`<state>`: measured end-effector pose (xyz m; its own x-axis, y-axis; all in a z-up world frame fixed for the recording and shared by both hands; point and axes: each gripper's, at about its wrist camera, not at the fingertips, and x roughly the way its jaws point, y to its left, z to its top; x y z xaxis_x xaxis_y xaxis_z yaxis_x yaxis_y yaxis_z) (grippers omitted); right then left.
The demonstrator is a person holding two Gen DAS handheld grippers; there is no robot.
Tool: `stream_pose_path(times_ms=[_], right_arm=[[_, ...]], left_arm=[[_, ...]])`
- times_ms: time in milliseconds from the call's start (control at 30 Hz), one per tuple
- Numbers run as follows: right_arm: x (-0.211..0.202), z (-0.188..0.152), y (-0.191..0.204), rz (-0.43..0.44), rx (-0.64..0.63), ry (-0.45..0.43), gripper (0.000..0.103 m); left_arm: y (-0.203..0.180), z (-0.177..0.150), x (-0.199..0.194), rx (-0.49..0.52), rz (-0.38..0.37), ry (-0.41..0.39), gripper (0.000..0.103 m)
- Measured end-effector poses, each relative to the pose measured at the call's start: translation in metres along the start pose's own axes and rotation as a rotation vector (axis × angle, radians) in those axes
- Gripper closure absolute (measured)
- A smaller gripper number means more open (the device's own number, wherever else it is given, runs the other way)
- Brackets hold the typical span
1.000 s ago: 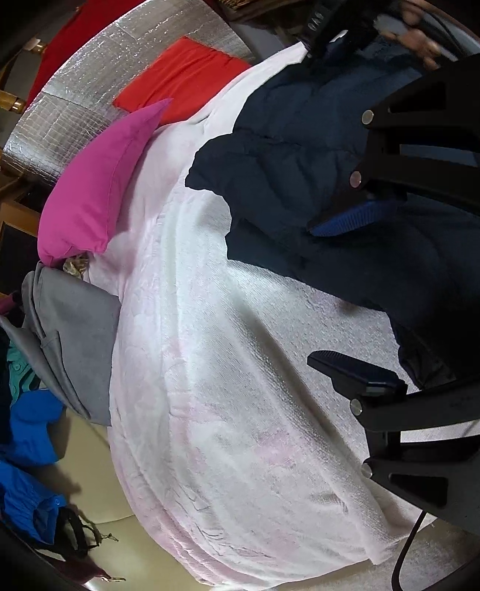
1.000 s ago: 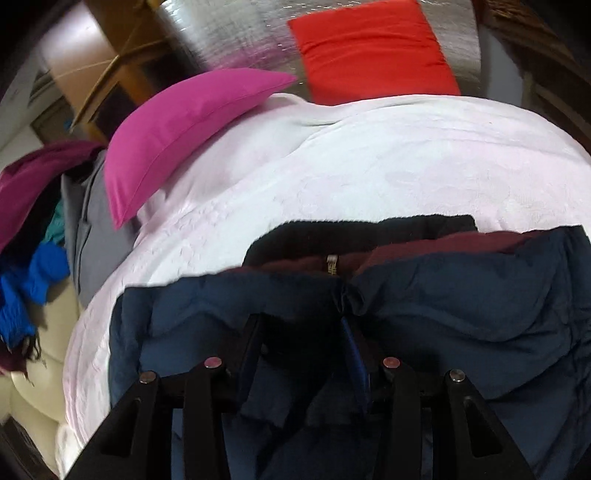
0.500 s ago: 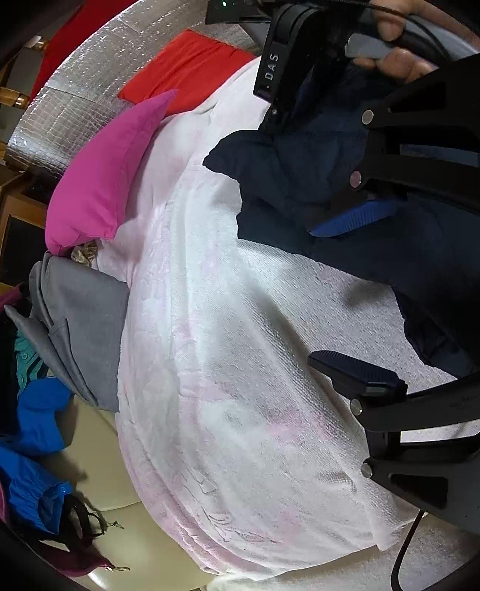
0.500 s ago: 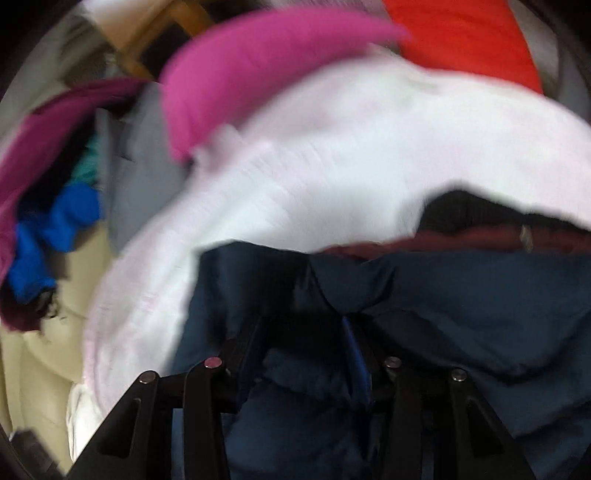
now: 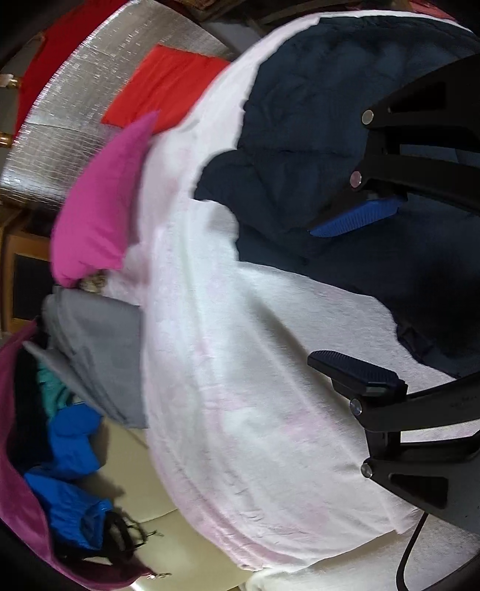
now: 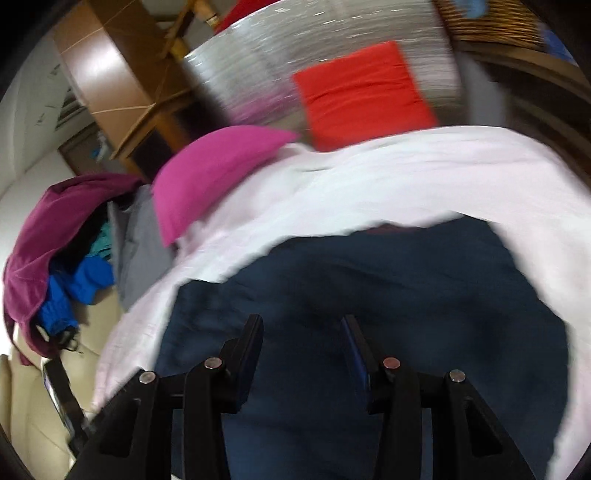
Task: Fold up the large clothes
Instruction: 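Lay the jacket flat and open both tools, drawing them back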
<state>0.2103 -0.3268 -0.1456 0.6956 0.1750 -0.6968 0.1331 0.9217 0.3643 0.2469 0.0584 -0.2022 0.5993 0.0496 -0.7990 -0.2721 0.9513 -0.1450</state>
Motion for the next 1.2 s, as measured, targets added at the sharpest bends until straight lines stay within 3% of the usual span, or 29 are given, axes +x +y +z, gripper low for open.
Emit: stream_pose_path(times_ms=[67, 200, 267, 367, 433, 633, 800, 900, 1067, 1133, 1200], right_arm=[[-0.011, -0.019, -0.027, -0.032, 0.033, 0.027, 0.056], [-0.004, -0.049, -0.068, -0.072, 0.093, 0.096, 0.055], [-0.002, -0.059, -0.077, -0.038, 0.108, 0.073, 0.055], [-0.015, -0.060, -0.077, -0.006, 0.127, 0.053, 0.055], [-0.030, -0.063, -0.080, 0.021, 0.136, 0.021, 0.050], [-0.072, -0.083, -0.100, -0.012, 0.172, -0.056, 0.047], [-0.046, -0.093, -0.118, -0.055, 0.188, 0.082, 0.050], [-0.049, -0.089, -0.109, -0.092, 0.149, 0.073, 0.050], [-0.078, -0.095, -0.089, -0.124, 0.107, 0.008, 0.046], [-0.093, -0.101, -0.074, -0.168, 0.050, -0.020, 0.040], [-0.108, -0.109, -0.057, -0.216, -0.009, -0.045, 0.034]], left_arm=[[-0.001, -0.003, 0.008, 0.004, 0.008, 0.038, 0.038], [-0.008, -0.008, 0.006, 0.042, 0.040, 0.011, 0.037], [-0.010, -0.011, 0.001, 0.054, 0.041, -0.006, 0.038], [-0.004, -0.016, -0.013, 0.052, -0.014, -0.013, 0.038], [0.001, -0.022, -0.024, 0.061, -0.025, -0.028, 0.038], [0.013, -0.033, -0.037, 0.098, -0.001, -0.057, 0.037], [0.002, -0.042, -0.011, 0.181, 0.065, 0.016, 0.035], [-0.011, -0.047, -0.021, 0.282, 0.130, -0.046, 0.035], [-0.013, -0.055, -0.070, 0.323, 0.103, -0.147, 0.034], [-0.014, -0.060, -0.102, 0.334, 0.071, -0.208, 0.030], [-0.016, -0.063, -0.130, 0.343, 0.059, -0.246, 0.019]])
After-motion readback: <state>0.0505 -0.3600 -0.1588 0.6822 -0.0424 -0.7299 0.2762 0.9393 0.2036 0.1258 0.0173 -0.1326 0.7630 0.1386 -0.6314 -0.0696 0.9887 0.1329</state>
